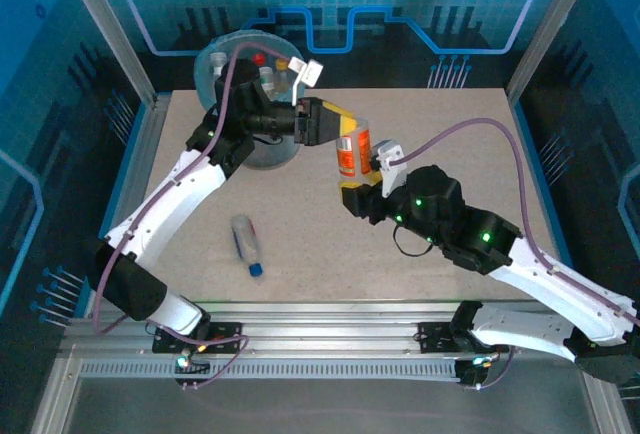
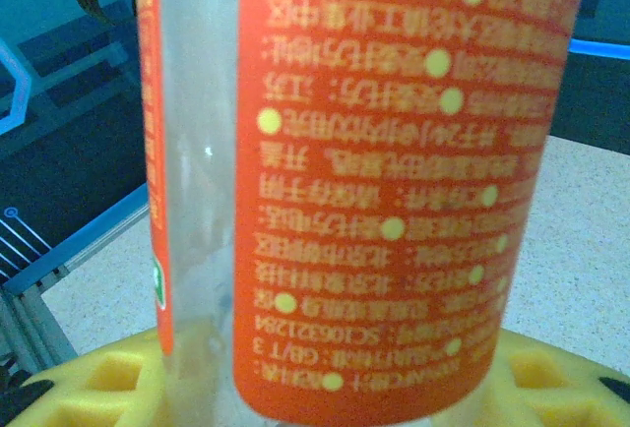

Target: Put the plastic bottles in the bin

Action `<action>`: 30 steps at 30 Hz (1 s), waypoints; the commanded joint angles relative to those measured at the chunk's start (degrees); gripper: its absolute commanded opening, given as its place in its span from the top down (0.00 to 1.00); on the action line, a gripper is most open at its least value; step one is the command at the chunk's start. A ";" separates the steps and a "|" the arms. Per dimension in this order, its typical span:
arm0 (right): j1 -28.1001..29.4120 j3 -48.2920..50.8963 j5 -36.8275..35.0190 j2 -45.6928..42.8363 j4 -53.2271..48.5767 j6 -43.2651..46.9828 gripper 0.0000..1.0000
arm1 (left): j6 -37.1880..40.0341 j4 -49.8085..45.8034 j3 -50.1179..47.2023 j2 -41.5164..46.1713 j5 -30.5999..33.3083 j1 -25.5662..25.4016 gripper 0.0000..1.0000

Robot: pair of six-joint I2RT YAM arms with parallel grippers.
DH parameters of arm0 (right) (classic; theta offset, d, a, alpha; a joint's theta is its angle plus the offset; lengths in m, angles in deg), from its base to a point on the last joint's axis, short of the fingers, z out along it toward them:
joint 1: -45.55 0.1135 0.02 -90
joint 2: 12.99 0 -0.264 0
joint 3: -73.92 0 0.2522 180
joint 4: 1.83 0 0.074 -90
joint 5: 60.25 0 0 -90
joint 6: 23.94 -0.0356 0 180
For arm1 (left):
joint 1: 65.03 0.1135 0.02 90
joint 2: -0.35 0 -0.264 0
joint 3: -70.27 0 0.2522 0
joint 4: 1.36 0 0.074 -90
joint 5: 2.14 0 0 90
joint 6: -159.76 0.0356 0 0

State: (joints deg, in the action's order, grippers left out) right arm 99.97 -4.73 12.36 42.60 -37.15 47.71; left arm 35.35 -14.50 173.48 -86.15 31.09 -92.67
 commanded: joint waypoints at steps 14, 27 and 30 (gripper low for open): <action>-1.43 -2.95 2.09 1.18 2.41 -1.16 0.55 | 6.42 -6.83 1.58 3.08 1.91 -1.86 0.48; -1.95 -6.63 -6.95 2.83 0.91 -2.41 0.00 | 9.99 -14.43 6.36 6.87 27.32 8.84 0.58; -2.08 -7.77 -6.00 4.51 1.17 -2.22 0.00 | 6.00 -13.74 7.05 6.54 31.82 14.83 0.59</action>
State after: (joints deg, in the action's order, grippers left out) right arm 98.63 -10.34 7.40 45.84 -37.76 45.13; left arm 42.91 -27.33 178.49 -81.08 54.67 -81.65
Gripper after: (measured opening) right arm 0.998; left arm 0.566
